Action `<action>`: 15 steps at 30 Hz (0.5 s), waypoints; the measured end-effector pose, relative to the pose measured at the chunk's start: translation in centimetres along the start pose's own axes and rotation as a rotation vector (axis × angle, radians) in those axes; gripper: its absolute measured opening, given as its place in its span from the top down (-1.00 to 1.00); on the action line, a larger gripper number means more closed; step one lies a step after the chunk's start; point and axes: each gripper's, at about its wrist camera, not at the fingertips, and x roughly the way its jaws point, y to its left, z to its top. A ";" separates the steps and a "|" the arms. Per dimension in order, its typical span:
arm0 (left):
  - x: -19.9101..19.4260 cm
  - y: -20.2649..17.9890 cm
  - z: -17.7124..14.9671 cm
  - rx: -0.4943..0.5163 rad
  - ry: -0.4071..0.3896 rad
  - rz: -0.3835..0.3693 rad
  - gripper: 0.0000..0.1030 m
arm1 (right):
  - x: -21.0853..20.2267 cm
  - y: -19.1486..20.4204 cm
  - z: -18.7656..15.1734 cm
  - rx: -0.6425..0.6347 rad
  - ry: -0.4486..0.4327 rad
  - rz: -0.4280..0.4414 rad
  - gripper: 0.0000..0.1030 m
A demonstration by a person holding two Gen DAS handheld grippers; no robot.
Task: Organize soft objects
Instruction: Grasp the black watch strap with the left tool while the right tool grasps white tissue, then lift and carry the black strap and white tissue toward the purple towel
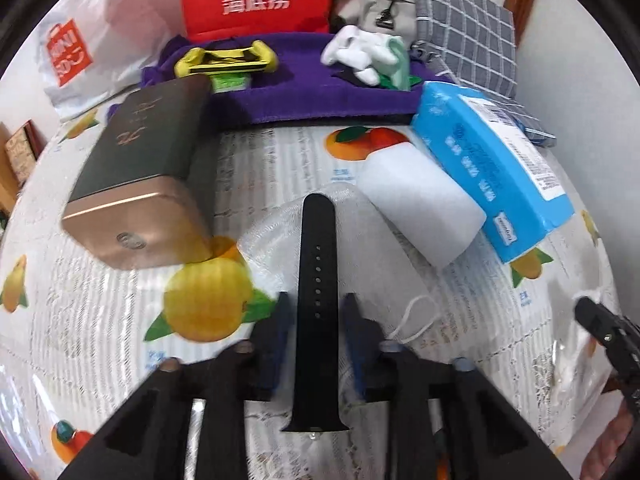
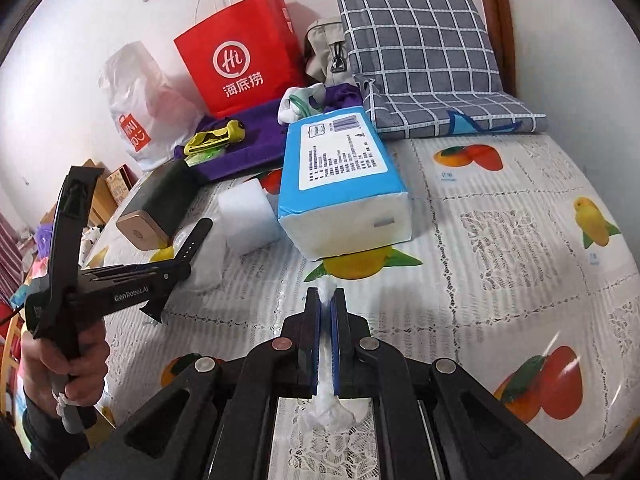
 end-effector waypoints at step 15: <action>-0.2 1.1 0.1 -0.035 -0.029 -0.023 0.64 | 1.1 0.5 0.0 -0.001 0.023 0.004 0.91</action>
